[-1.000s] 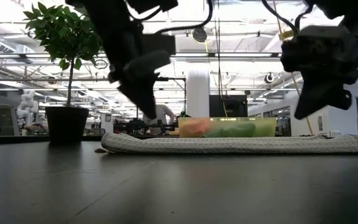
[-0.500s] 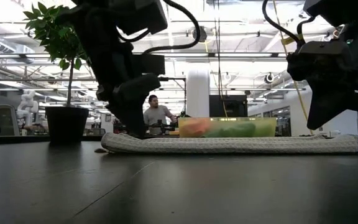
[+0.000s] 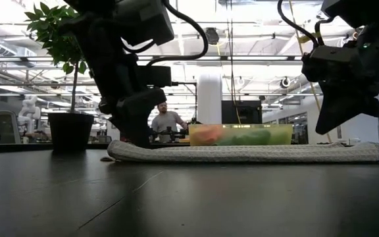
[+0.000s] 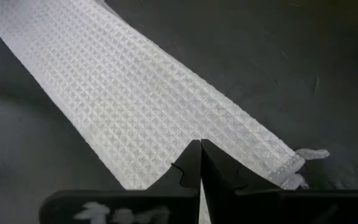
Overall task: Fold microfiber towels
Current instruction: Fold the white microfiber cloth
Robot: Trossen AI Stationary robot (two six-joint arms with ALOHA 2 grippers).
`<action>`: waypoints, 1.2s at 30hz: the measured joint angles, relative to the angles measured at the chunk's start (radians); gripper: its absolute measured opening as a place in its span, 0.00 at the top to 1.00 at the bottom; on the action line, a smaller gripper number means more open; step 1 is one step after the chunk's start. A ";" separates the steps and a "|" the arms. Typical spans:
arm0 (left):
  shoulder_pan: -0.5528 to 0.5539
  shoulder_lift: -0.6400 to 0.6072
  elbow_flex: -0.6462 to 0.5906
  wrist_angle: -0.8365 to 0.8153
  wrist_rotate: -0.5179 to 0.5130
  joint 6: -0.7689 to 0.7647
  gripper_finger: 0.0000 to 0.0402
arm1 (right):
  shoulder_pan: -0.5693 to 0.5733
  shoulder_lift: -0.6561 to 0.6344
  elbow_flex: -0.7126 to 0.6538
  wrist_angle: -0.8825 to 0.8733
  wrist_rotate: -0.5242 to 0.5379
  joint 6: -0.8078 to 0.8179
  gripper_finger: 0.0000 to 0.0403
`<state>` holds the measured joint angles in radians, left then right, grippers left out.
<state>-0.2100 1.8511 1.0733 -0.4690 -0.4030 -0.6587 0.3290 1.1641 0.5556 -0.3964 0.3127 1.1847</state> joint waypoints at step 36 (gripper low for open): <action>0.000 0.000 0.000 0.010 -0.006 -0.001 0.90 | -0.010 -0.077 -0.114 0.176 -0.417 -0.017 0.91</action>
<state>-0.2096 1.8511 1.0737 -0.4587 -0.4090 -0.6594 0.3186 1.0870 0.4419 -0.2209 -0.1041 1.1677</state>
